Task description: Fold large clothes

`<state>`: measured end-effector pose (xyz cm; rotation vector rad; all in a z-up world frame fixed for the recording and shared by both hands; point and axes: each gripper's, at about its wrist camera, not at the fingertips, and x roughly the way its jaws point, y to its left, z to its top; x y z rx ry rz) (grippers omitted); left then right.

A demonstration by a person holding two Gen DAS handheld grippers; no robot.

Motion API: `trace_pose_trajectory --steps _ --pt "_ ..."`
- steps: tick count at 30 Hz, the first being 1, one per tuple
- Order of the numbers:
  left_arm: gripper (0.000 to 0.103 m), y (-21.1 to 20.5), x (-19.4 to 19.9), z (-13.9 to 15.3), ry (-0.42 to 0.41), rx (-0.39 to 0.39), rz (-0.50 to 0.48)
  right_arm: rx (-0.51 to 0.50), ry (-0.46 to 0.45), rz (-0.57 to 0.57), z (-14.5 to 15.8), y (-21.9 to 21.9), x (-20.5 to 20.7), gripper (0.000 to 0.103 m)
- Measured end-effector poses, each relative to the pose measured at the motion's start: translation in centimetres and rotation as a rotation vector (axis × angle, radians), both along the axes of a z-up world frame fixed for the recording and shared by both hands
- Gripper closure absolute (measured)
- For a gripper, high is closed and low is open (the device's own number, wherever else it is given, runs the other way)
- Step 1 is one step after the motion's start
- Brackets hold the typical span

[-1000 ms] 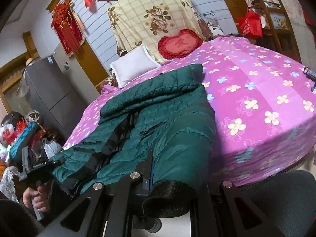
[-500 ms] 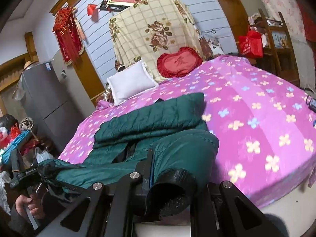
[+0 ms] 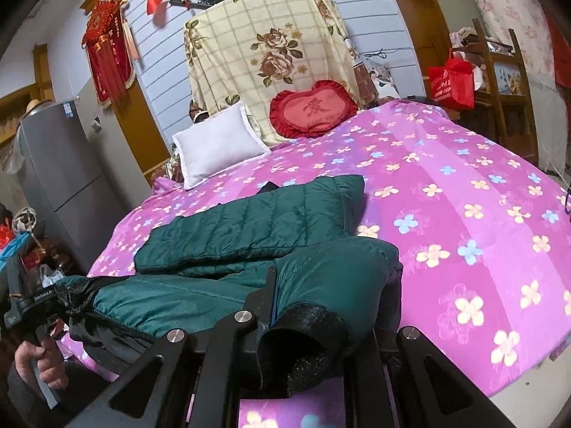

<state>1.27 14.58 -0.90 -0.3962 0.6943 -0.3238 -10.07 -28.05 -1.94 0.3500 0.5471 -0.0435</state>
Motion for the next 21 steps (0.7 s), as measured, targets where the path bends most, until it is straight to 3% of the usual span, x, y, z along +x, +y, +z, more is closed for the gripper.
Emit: trace_pose_trajectory --steps 21 --pt "0.087 0.0 5.3 3.9 -0.083 -0.042 0.041 -0.061 -0.102 -0.004 3.6 -0.6 7.4 0.091"
